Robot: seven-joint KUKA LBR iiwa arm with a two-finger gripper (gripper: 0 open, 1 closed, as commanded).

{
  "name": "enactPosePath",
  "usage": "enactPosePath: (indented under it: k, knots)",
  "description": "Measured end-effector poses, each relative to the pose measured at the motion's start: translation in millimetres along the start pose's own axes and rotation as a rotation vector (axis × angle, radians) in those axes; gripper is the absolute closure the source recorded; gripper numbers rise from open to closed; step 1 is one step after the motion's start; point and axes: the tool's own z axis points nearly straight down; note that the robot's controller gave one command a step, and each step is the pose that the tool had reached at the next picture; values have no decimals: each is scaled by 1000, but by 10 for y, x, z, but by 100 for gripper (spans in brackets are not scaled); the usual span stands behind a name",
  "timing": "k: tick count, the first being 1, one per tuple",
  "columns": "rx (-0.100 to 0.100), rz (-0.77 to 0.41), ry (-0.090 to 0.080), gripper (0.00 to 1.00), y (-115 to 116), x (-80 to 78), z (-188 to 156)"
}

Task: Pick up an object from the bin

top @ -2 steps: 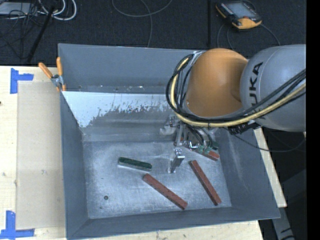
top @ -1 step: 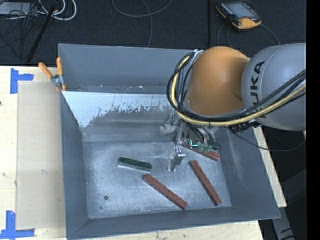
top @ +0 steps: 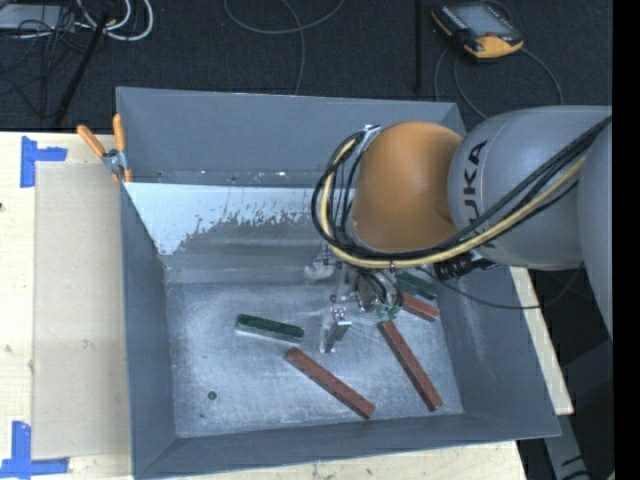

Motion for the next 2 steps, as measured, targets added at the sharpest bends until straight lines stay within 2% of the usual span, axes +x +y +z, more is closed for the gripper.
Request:
enactPosePath:
  k: [1, 2]
  knots:
    - [0, 33, -7, 100, -1, -106, 813]
    - [0, 34, -7, 100, -2, -106, 813]
